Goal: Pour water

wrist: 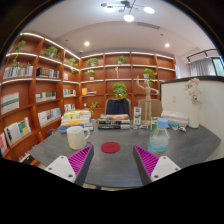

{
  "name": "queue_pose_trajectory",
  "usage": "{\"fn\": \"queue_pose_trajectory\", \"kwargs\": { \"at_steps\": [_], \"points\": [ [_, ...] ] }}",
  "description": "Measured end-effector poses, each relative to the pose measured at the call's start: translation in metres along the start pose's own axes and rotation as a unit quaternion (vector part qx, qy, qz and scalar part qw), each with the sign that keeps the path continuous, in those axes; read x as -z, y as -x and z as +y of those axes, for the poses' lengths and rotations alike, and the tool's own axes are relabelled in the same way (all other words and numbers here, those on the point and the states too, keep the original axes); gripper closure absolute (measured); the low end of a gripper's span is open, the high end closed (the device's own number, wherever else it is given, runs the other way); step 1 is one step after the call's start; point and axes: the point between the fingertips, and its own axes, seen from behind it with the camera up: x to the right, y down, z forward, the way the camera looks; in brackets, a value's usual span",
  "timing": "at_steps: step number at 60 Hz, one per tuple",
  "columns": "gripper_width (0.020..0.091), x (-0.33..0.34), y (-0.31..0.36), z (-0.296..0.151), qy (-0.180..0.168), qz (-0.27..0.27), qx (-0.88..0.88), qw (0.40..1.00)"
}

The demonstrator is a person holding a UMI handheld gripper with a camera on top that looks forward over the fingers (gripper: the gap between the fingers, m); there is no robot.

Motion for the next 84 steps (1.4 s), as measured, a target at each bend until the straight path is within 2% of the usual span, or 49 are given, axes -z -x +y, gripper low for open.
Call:
{"fn": "queue_pose_trajectory", "kwargs": {
  "at_steps": [5, 6, 8, 17, 29, 41, 44, 47, 49, 52, 61, 71, 84],
  "points": [
    [0.0300, 0.008, -0.038, 0.017, -0.002, 0.029, -0.003, 1.000],
    [0.0299, 0.000, -0.028, 0.002, -0.001, 0.038, -0.004, 0.999],
    [0.0302, 0.013, -0.061, 0.021, -0.007, 0.051, -0.001, 0.999],
    [0.0308, 0.013, -0.127, 0.028, -0.030, 0.092, -0.010, 0.995],
    [0.0310, -0.027, -0.153, 0.013, -0.048, 0.091, -0.005, 0.995],
    [0.0326, -0.068, -0.161, 0.015, -0.030, 0.100, 0.001, 0.994],
    [0.0400, -0.075, -0.159, 0.015, -0.031, 0.094, -0.006, 0.995],
    [0.0529, -0.079, -0.159, 0.016, -0.029, 0.092, -0.014, 0.995],
    [0.0649, -0.081, -0.158, 0.016, -0.028, 0.091, -0.016, 0.995],
    [0.0677, -0.081, -0.158, 0.015, -0.030, 0.096, -0.008, 0.995],
    [0.0842, -0.080, -0.158, 0.015, -0.030, 0.106, 0.013, 0.994],
    [0.0849, -0.080, -0.159, 0.015, -0.030, 0.115, 0.016, 0.993],
    [0.0850, -0.091, -0.125, -0.004, -0.002, 0.097, 0.118, 0.988]
  ]
}}
